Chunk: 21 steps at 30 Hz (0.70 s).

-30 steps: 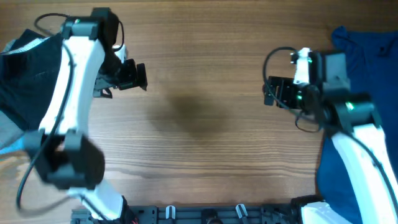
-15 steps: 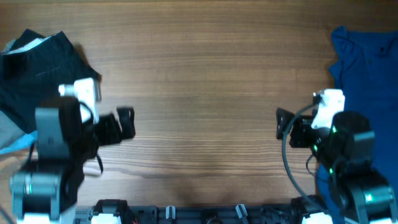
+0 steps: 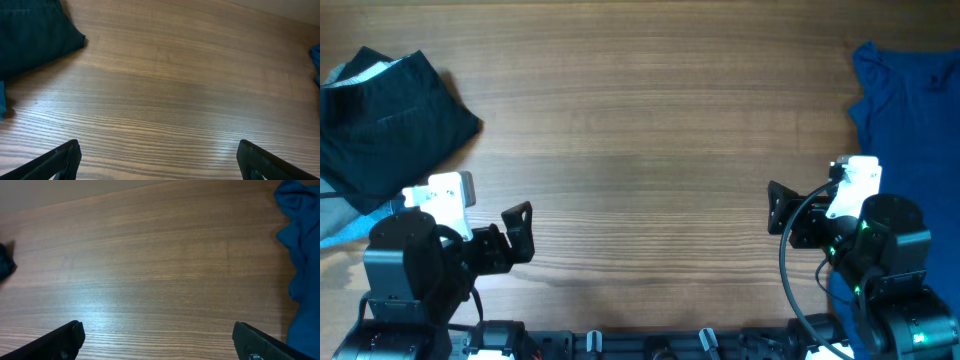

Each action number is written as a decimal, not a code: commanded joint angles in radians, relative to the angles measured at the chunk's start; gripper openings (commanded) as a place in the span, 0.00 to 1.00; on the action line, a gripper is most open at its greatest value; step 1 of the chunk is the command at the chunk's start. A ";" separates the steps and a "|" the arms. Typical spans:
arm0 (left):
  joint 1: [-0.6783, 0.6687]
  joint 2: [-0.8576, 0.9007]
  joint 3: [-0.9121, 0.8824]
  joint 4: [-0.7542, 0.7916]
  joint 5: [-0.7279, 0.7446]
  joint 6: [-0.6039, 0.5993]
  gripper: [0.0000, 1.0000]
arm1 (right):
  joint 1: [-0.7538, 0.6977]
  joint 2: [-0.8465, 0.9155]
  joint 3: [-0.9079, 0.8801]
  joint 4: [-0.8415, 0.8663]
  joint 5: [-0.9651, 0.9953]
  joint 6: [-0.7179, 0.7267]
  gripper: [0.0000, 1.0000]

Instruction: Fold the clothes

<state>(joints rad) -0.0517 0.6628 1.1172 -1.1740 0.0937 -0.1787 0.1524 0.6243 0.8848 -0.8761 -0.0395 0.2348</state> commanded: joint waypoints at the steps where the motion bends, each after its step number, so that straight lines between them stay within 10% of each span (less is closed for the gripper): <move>1: 0.003 -0.002 -0.005 0.000 -0.013 -0.013 1.00 | 0.000 -0.004 -0.005 -0.031 0.144 0.031 1.00; 5: 0.003 -0.002 -0.005 0.000 -0.013 -0.013 1.00 | 0.000 0.000 -0.005 -0.172 0.422 0.082 0.99; 21: 0.003 -0.002 -0.005 0.000 -0.013 -0.013 1.00 | 0.000 0.000 -0.005 -0.045 0.427 0.044 1.00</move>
<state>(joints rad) -0.0517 0.6628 1.1172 -1.1744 0.0937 -0.1787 0.1524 0.6243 0.8841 -0.9962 0.3576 0.2955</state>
